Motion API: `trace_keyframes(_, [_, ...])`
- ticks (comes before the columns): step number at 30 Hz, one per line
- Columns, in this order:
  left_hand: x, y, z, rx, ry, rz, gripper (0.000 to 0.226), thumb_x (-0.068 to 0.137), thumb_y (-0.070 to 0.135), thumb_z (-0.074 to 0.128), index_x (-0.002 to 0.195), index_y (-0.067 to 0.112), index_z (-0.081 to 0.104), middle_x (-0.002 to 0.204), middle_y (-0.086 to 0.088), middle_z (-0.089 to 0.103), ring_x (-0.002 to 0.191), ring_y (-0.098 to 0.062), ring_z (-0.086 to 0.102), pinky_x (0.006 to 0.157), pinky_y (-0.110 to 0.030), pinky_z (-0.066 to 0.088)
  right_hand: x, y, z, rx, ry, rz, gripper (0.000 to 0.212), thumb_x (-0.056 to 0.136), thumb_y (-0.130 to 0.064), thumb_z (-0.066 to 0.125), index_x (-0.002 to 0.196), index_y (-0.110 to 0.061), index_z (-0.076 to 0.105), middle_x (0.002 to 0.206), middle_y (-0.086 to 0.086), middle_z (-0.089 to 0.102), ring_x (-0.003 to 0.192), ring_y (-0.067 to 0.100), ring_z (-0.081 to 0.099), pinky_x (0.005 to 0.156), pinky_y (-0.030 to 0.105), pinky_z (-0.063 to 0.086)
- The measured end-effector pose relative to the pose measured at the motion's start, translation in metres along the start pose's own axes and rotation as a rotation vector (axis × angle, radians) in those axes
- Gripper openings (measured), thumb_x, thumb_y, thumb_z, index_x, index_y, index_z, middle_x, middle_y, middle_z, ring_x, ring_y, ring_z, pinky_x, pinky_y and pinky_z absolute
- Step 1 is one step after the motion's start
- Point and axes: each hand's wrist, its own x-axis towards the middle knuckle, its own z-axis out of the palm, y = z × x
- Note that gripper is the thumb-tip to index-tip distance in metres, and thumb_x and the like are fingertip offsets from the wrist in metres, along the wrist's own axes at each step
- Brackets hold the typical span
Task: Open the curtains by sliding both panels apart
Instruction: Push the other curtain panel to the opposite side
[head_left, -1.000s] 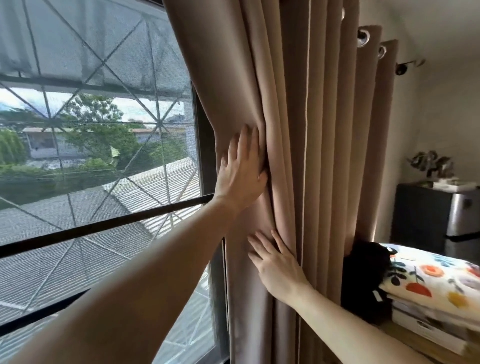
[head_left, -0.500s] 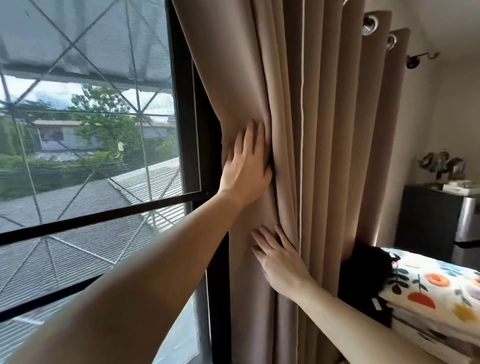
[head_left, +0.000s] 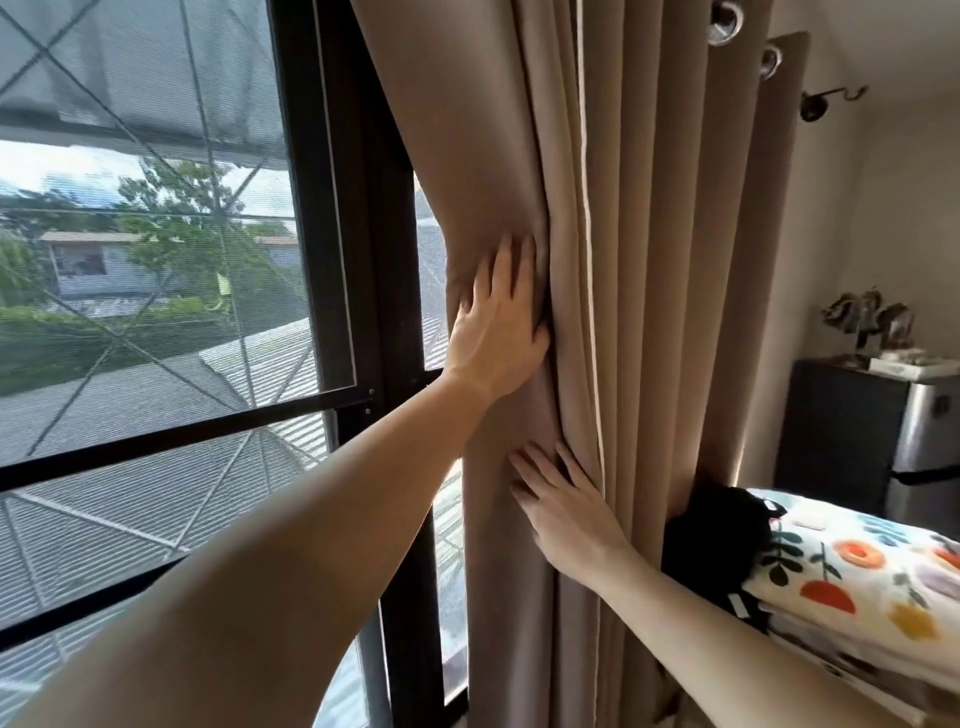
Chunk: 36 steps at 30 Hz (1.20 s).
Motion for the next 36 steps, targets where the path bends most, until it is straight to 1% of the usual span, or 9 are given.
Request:
trace_keyframes(3, [0.006,0.001,0.008,0.003,-0.002,0.001,0.088,0.096,0.037,0.051,0.17,0.013,0.009,0.176,-0.016,0.013,0.16,-0.041,0.021,0.122,-0.063,0.036,0.002,0.006,0.006,0.018,0.011,0.013,0.04,0.093,-0.018,0.054,0.129,-0.013,0.071,0.161,0.012,0.044,0.153,0.032,0.028,0.126,0.054,0.004])
trace_keyframes(7, [0.012,0.001,0.018,0.022,-0.001,0.004,0.086,0.098,0.039,0.049,0.17,0.012,0.01,0.176,-0.017,0.014,0.16,-0.042,0.022,0.123,-0.063,0.036,0.004,0.015,0.015,0.046,0.028,0.015,0.039,0.09,-0.015,0.058,0.127,-0.013,0.072,0.158,0.011,0.047,0.152,0.031,0.031,0.127,0.051,0.0])
trace_keyframes(10, [0.017,0.003,0.024,0.037,-0.017,-0.006,0.089,0.097,0.039,0.052,0.17,0.011,0.01,0.176,-0.017,0.013,0.16,-0.042,0.022,0.124,-0.06,0.034,0.006,0.022,0.022,0.074,0.04,0.023,0.038,0.09,-0.014,0.053,0.122,-0.012,0.073,0.157,0.01,0.049,0.151,0.03,0.033,0.128,0.048,-0.004])
trace_keyframes(15, [0.02,0.008,0.031,0.034,-0.027,-0.01,0.089,0.097,0.037,0.054,0.169,0.008,0.011,0.176,-0.019,0.014,0.159,-0.043,0.022,0.124,-0.06,0.035,0.006,0.03,0.027,0.067,0.024,0.028,0.035,0.089,-0.012,0.059,0.12,-0.011,0.074,0.157,0.011,0.049,0.15,0.032,0.034,0.127,0.048,-0.006])
trace_keyframes(20, [0.02,0.009,0.035,0.034,-0.044,-0.02,0.091,0.096,0.039,0.052,0.169,0.008,0.009,0.176,-0.019,0.013,0.159,-0.043,0.021,0.123,-0.061,0.035,0.002,0.034,0.031,0.081,0.018,0.035,0.044,0.093,-0.018,0.04,0.12,-0.014,0.075,0.161,0.009,0.044,0.154,0.029,0.028,0.127,0.046,-0.009])
trace_keyframes(22, [0.019,0.01,0.035,0.023,-0.045,-0.025,0.091,0.095,0.039,0.052,0.169,0.008,0.01,0.175,-0.019,0.014,0.159,-0.043,0.021,0.122,-0.062,0.035,0.0,0.033,0.031,0.084,0.013,0.03,0.044,0.094,-0.019,0.039,0.119,-0.014,0.075,0.162,0.01,0.043,0.154,0.029,0.027,0.127,0.047,-0.007])
trace_keyframes(25, [0.016,0.011,0.03,0.012,-0.048,-0.022,0.091,0.094,0.039,0.053,0.169,0.009,0.011,0.175,-0.019,0.015,0.158,-0.044,0.023,0.122,-0.061,0.037,-0.003,0.032,0.031,0.088,0.014,0.028,0.037,0.095,-0.018,0.047,0.117,-0.013,0.075,0.161,0.01,0.044,0.154,0.03,0.028,0.127,0.049,-0.002])
trace_keyframes(28, [0.012,0.01,0.024,0.011,-0.044,-0.01,0.089,0.095,0.039,0.052,0.169,0.009,0.013,0.174,-0.02,0.018,0.158,-0.043,0.025,0.122,-0.06,0.037,-0.006,0.028,0.028,0.089,0.014,0.031,0.032,0.094,-0.017,0.055,0.117,-0.013,0.075,0.16,0.011,0.045,0.153,0.03,0.03,0.127,0.05,-0.001])
trace_keyframes(36, [-0.012,0.006,0.003,-0.003,-0.066,-0.01,0.09,0.097,0.044,0.055,0.17,0.012,0.012,0.176,-0.017,0.016,0.16,-0.04,0.023,0.124,-0.06,0.035,-0.018,0.009,0.015,0.09,0.031,0.015,0.031,0.091,-0.018,0.063,0.119,-0.015,0.076,0.157,0.011,0.05,0.151,0.029,0.035,0.125,0.05,0.005])
